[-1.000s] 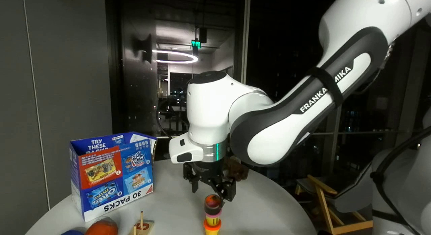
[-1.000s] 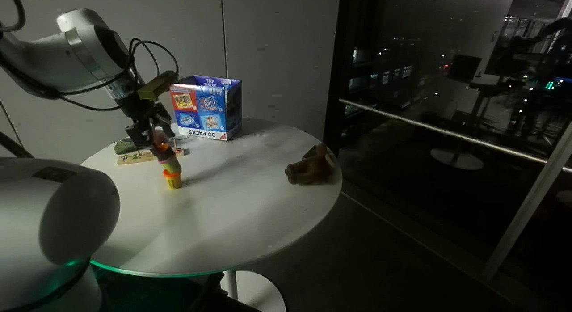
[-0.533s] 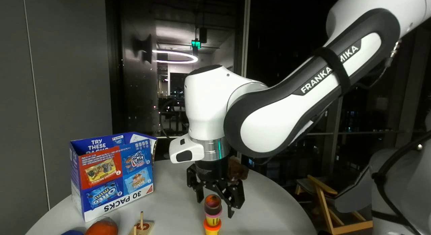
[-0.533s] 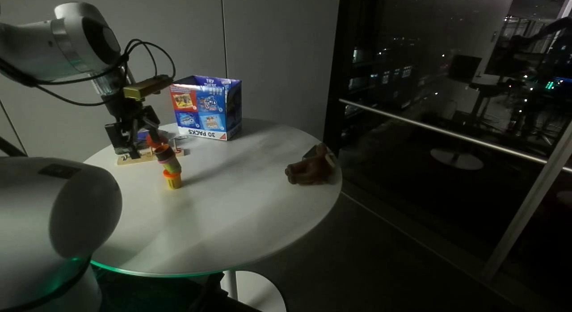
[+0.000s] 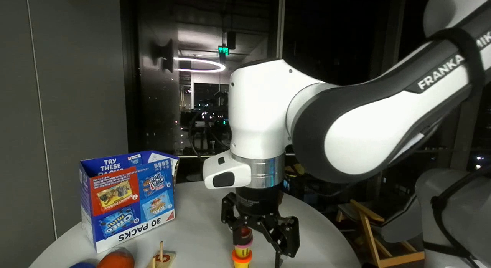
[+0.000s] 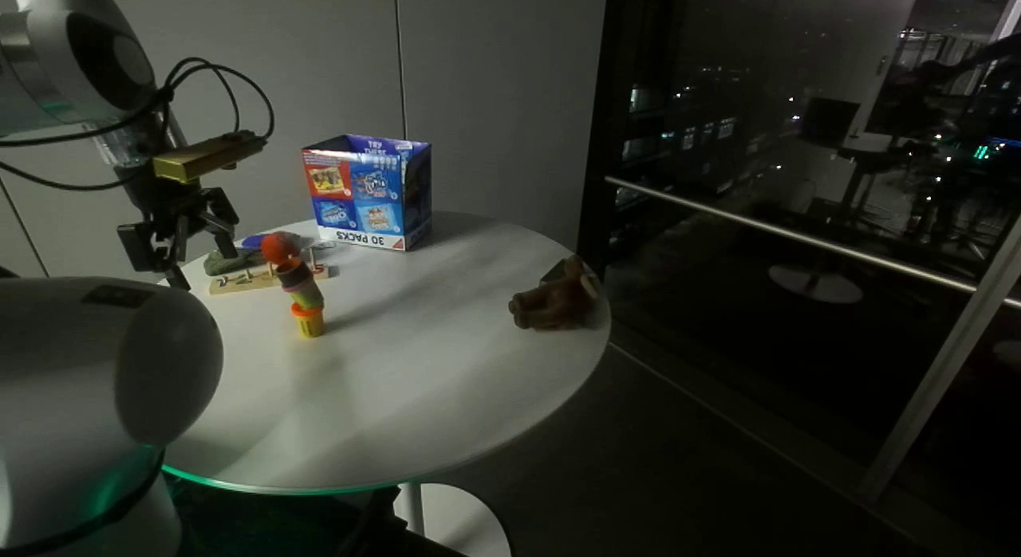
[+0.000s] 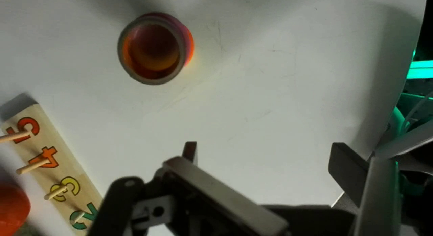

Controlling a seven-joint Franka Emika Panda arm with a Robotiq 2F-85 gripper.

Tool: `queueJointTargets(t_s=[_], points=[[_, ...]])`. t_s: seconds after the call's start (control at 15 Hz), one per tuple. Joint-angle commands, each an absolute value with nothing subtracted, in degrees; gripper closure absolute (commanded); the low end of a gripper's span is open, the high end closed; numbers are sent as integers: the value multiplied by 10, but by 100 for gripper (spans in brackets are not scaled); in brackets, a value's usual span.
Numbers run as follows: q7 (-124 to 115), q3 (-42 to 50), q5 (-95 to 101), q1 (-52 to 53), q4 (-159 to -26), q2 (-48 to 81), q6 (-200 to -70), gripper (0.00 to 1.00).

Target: Stack the yellow containers together then put the black masking tape on top of the containers.

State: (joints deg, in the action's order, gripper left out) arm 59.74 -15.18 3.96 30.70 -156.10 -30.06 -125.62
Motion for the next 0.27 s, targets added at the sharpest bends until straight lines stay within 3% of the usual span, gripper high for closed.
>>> queueJointTargets(t_s=[0.0,0.2], points=[[594,-146,41,318,-1565,-307,-1252,0],[594,-144,41,317,-1566,-306,-1251,0]])
